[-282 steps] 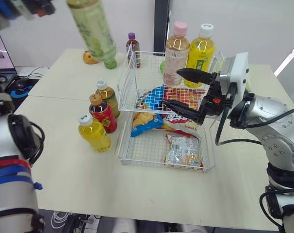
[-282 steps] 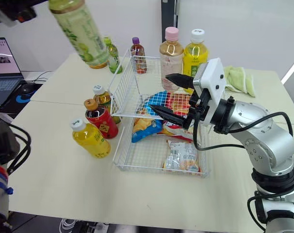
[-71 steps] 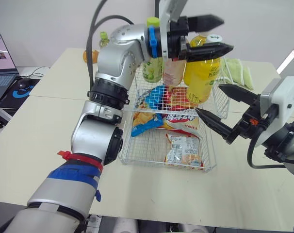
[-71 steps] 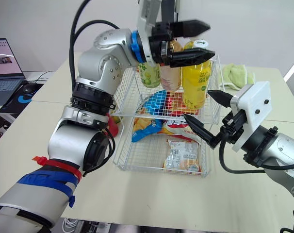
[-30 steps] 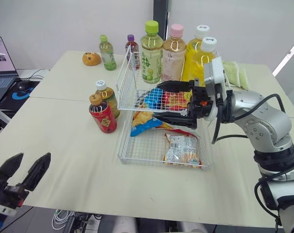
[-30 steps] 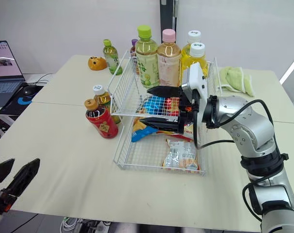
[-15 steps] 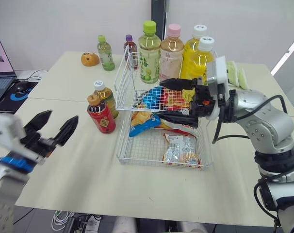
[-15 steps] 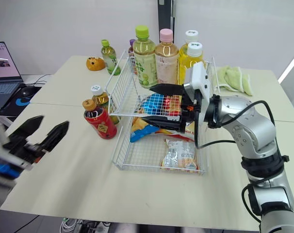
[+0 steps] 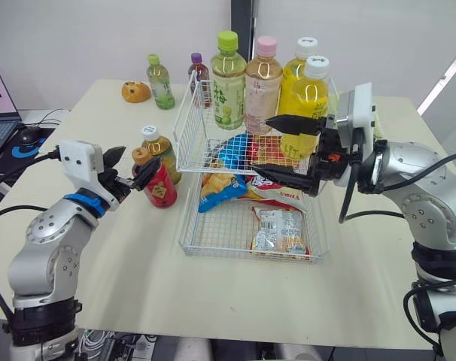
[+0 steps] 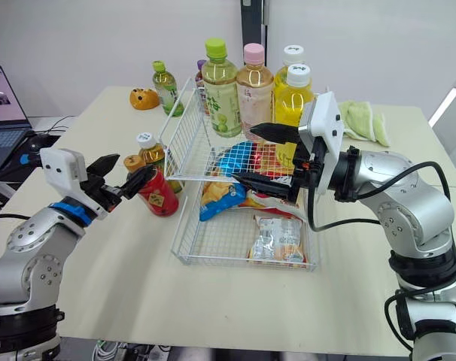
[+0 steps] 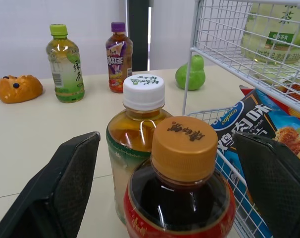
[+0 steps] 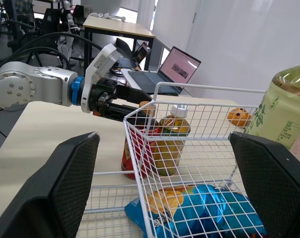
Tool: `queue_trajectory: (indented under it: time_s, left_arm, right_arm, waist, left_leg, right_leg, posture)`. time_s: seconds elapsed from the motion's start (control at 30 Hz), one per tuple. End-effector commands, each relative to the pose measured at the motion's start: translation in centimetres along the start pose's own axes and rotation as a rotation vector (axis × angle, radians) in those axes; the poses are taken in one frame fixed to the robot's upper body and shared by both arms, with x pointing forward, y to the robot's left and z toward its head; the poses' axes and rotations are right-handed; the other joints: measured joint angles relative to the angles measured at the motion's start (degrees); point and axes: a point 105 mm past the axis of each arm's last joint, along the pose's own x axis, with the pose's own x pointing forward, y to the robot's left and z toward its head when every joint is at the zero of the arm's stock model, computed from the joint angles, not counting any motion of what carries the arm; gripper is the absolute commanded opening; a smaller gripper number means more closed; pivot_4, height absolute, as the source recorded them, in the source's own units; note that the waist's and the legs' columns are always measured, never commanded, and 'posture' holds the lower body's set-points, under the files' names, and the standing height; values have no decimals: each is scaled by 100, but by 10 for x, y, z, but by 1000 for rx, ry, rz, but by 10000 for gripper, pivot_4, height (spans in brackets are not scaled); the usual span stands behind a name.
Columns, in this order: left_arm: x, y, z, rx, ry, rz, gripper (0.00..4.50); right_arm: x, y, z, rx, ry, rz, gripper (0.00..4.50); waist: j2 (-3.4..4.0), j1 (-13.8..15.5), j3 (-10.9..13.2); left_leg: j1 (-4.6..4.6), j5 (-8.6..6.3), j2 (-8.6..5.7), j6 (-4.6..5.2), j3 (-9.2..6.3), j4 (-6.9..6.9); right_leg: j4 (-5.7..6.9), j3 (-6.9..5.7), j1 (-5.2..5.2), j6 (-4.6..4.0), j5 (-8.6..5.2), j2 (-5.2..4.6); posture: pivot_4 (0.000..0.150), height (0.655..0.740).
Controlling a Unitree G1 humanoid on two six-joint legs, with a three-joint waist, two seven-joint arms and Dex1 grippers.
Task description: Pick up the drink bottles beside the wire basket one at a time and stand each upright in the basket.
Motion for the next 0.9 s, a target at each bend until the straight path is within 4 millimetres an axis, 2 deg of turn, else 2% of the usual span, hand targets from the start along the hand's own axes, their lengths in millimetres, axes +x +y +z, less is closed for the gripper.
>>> queue_trajectory:
  time_s: [0.03, 0.27, 0.3, 0.4, 0.5, 0.67, 0.73, 0.83, 0.9]
  left_arm:
    - [6, -5, 13, 27, -61, -33, 38366]
    - [7, -9, 4, 13, -32, -56, 15144]
    - [6, -9, 3, 12, -27, -58, 13405]
    - [4, -9, 2, 12, -24, -54, 13447]
    - [0, -6, 10, 26, -41, -55, 13447]
    - [-9, 0, 51, 101, -76, -123, 13447]
    - [-13, 4, 74, 116, -89, -145, 13447]
    - [-21, 5, 109, 90, -97, -207, 13447]
    - [-27, 2, 124, 72, -88, -255, 13447]
  right_arm:
    - [-4, 2, 13, -40, -32, -18, 45000]
    - [-6, 4, 15, -45, -28, -24, 45000]
    - [-6, 4, 16, -45, -28, -24, 45000]
    - [-6, 5, 17, -45, -29, -25, 45000]
    - [-7, 5, 17, -43, -31, -26, 45000]
    - [-7, 3, 17, -42, -35, -26, 45000]
    - [-7, 1, 16, -40, -36, -26, 45000]
    - [-7, -1, 14, -37, -40, -26, 45000]
    - [-6, -2, 14, -35, -42, -25, 45000]
  waist:
    - [0, 1, 0]
    - [0, -6, 0]
    - [0, -3, 0]
    - [0, 0, 0]
    - [0, -3, 0]
    - [-1, -14, 3]
    - [-1, -8, 5]
    - [-13, -1, 13]
    - [-13, -2, 13]
  left_leg:
    - [-1, 1, 0, -2, 0, 0]
    - [0, 10, 0, -17, 0, -1]
    - [-1, 10, 0, -17, 0, -1]
    - [-1, 10, 0, -18, 0, -1]
    - [0, 10, 0, -17, 0, -1]
    - [-3, 10, 2, -18, 0, -2]
    - [-6, 10, 2, -19, 0, -2]
    - [-11, 11, 3, -19, -5, -2]
    - [-12, 10, 0, -19, -3, -2]
  right_leg:
    - [0, 0, 0, 0, 0, 0]
    - [-1, 0, 0, 0, 0, 0]
    - [-2, 0, 0, 0, 0, 0]
    - [-3, 0, 0, 0, 0, 0]
    - [-3, 0, 0, 0, 0, 0]
    - [-3, -1, -4, 1, -1, 1]
    - [-5, -2, -6, 1, -1, 0]
    - [-8, -7, -7, 1, -1, 1]
    - [-16, -6, -5, 2, -1, -1]
  posture:
    - [1500, 7400]
    - [1500, 7400]
    - [1500, 7400]
    - [1500, 7400]
    - [1500, 7400]
    - [1500, 7400]
    - [1500, 7400]
    - [1500, 7400]
    - [1500, 7400]
